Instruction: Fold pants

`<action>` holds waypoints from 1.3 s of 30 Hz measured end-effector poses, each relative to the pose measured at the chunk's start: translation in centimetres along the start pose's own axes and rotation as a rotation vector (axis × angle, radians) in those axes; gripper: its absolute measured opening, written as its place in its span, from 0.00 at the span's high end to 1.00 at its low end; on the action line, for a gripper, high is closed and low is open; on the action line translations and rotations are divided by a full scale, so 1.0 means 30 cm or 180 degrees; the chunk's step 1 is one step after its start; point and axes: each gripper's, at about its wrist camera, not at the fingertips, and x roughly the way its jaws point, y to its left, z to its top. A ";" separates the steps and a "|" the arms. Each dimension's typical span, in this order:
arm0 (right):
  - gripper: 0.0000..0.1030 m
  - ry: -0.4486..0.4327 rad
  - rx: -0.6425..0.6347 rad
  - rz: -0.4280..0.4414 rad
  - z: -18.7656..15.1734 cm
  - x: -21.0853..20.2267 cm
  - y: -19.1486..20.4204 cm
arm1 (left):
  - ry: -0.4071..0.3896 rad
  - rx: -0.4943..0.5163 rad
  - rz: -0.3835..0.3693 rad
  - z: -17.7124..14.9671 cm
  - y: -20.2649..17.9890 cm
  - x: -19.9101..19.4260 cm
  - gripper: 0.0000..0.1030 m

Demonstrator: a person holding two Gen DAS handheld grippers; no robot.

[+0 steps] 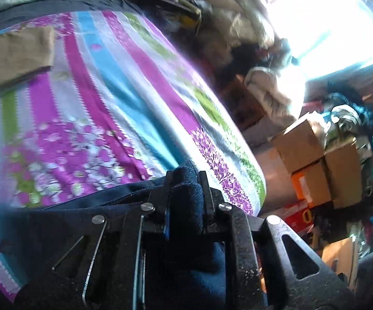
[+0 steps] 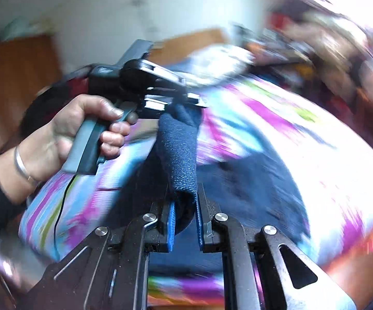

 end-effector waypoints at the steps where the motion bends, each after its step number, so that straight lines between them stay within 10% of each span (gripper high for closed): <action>1: 0.86 0.0032 0.0275 -0.0070 -0.028 0.009 -0.098 | 0.0127 0.0008 -0.0023 -0.006 -0.028 0.115 0.82; 6: 0.85 0.0392 0.1293 -0.0020 -0.189 0.103 -0.429 | 0.0554 -0.0324 0.0137 -0.053 -0.024 0.493 0.65; 11: 0.86 0.0102 0.1684 0.0478 -0.191 0.036 -0.482 | 0.0005 -0.0534 -0.0248 0.013 -0.028 0.348 0.59; 15: 0.85 0.0346 0.1774 0.0358 -0.238 0.067 -0.515 | -0.0403 -0.0132 -0.0041 0.064 -0.084 0.202 0.14; 18: 0.86 0.0486 0.1996 0.0567 -0.260 0.067 -0.551 | -0.0337 0.0172 0.0269 0.033 -0.079 0.209 0.14; 20: 0.47 0.0632 0.1976 0.0281 -0.243 0.011 -0.585 | -0.0206 0.0130 0.0341 -0.001 -0.054 0.231 0.18; 24: 0.40 0.0270 0.1472 -0.0176 -0.161 -0.172 -0.601 | -0.0520 -0.0112 0.0171 -0.109 -0.022 0.133 0.18; 30: 0.31 0.0459 0.1256 0.0664 0.153 0.080 -0.614 | -0.0801 0.0066 0.0653 -0.308 0.056 0.012 0.18; 35: 0.31 0.1291 0.1654 0.1118 0.264 0.486 -0.630 | -0.0794 -0.0435 0.0701 -0.374 0.190 0.038 0.18; 39: 0.74 0.1758 0.1499 0.0892 0.236 0.636 -0.599 | -0.0836 -0.0737 0.0579 -0.428 0.266 0.052 0.18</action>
